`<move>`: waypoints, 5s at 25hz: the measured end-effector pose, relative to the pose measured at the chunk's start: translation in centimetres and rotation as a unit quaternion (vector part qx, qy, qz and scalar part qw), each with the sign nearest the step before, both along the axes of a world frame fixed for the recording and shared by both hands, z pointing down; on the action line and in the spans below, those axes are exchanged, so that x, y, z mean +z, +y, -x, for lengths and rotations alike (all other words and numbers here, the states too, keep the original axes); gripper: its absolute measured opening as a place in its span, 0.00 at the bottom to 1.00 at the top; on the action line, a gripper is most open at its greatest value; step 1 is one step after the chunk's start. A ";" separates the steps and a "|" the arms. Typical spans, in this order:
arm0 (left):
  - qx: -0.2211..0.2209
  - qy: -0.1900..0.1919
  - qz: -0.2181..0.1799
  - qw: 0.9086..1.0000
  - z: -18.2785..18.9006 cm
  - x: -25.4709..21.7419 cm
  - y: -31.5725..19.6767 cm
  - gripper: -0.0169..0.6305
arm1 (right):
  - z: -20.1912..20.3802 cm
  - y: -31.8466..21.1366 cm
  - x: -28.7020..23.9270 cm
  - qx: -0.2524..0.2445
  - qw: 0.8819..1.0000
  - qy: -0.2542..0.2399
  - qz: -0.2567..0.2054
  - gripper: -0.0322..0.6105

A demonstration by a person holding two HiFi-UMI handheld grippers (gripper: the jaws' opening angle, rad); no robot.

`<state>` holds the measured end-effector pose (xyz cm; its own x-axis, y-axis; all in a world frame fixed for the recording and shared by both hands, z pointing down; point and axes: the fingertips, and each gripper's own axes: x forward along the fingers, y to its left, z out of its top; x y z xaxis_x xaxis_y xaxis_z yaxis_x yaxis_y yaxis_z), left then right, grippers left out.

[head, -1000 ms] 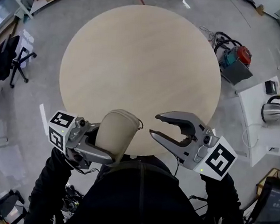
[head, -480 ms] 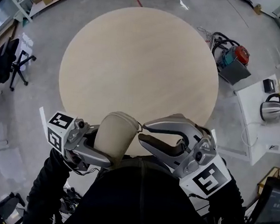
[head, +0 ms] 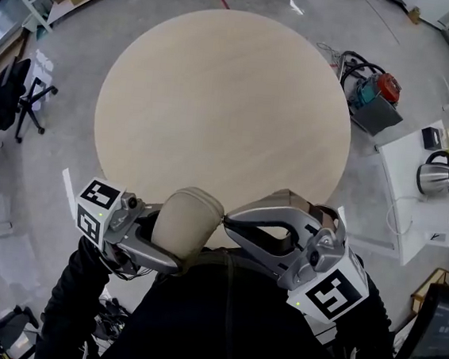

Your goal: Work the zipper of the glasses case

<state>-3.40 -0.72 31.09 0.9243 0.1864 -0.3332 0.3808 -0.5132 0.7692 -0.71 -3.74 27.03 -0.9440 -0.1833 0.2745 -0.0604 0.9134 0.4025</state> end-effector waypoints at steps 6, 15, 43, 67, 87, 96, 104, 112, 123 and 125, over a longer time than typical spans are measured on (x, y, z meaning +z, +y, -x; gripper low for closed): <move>0.024 -0.042 0.002 0.999 0.1 1.0 0.9 0.53 | 0.0 0.3 1.1 0.041 0.998 0.031 -0.030 0.06; 0.083 -0.079 -0.013 0.993 -1.2 1.8 0.9 0.52 | -1.3 -0.9 1.3 0.043 0.997 0.060 -0.021 0.06; 0.079 -0.157 -0.036 0.984 -4.8 6.2 -0.5 0.50 | -5.8 -2.2 7.5 0.088 0.984 -0.001 0.155 0.06; 0.277 -0.199 -0.048 0.939 -6.8 6.8 3.6 0.50 | -3.3 -1.9 6.8 -0.080 0.978 0.120 0.150 0.06; 0.322 -0.211 -0.063 0.921 -6.4 7.2 5.5 0.50 | -2.2 -0.1 8.4 -0.189 0.918 0.258 0.236 0.06; 0.107 -0.273 0.022 0.956 -5.7 15.0 -0.5 0.51 | -4.1 -9.0 9.1 0.064 0.960 0.044 0.271 0.19; -0.110 -0.473 0.194 0.852 -1.5 32.0 -6.5 0.51 | -7.9 -10.7 17.3 0.285 0.865 -0.112 0.396 0.18; -0.156 -0.466 0.176 0.853 -1.6 35.0 -7.8 0.51 | -7.2 -8.6 19.3 0.285 0.843 -0.163 0.427 0.18; -0.183 -0.504 0.126 0.835 2.3 34.6 -9.0 0.66 | -8.1 -9.1 19.4 0.285 0.810 -0.215 0.466 0.18; -0.200 -0.511 0.121 0.827 3.6 34.4 -9.3 0.65 | -8.0 -9.4 19.4 0.286 0.809 -0.215 0.466 0.18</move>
<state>-6.99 -9.99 65.51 0.7172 -0.1610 0.6780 -0.6956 -0.2248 0.6824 7.25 -13.14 46.47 -0.8224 -0.5272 0.2139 -0.5324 0.5805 -0.6161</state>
